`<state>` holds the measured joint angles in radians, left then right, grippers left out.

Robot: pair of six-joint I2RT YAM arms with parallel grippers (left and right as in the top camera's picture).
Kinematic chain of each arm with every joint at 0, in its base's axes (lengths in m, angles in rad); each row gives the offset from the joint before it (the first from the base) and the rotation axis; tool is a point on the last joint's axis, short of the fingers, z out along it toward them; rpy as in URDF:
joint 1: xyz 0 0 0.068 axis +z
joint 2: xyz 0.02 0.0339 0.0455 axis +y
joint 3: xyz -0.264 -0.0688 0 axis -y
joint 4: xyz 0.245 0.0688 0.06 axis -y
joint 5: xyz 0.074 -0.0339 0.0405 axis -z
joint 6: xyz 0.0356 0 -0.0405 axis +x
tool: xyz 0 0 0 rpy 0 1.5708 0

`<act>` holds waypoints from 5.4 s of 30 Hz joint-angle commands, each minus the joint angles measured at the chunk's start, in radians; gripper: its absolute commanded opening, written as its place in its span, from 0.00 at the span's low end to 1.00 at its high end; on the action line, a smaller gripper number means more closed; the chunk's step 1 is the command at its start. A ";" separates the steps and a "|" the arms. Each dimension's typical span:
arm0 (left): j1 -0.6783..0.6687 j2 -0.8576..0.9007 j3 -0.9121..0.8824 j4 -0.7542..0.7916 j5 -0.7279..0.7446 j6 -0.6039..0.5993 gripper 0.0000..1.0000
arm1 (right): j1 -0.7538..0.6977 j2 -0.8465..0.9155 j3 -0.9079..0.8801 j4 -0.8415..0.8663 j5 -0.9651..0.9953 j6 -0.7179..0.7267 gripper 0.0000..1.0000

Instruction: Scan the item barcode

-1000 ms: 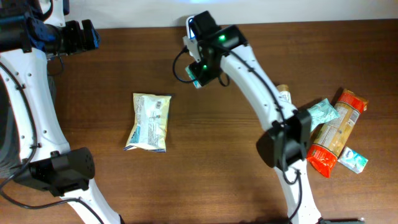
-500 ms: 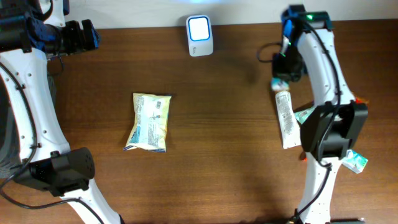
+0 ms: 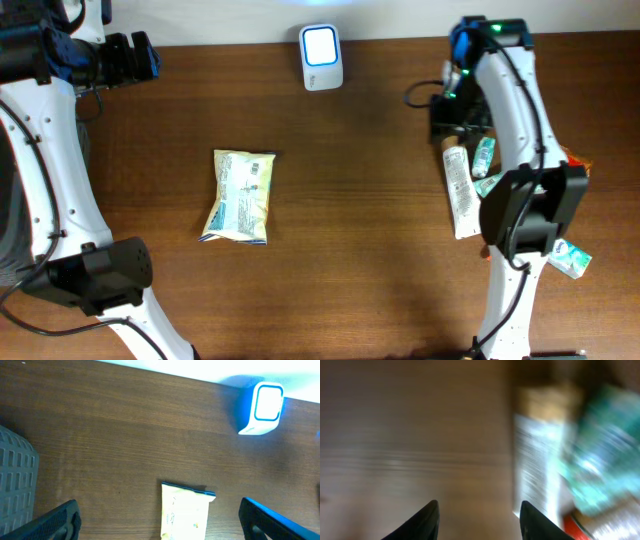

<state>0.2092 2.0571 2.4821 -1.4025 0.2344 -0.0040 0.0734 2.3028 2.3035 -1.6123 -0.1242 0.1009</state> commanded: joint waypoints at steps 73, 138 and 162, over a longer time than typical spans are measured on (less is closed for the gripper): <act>0.003 0.007 0.002 0.002 0.001 0.008 0.99 | 0.474 0.093 -0.243 0.265 -0.363 -0.327 0.43; 0.003 0.007 0.002 0.002 0.000 0.008 0.99 | 0.395 0.088 -0.489 0.835 -0.602 0.109 0.76; 0.003 0.007 0.002 0.002 0.001 0.008 0.99 | 0.204 -0.173 -0.485 0.932 -0.978 0.034 0.04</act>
<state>0.2092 2.0571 2.4821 -1.4029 0.2344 -0.0040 0.3336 2.2234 1.8107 -0.6834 -0.9684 0.1772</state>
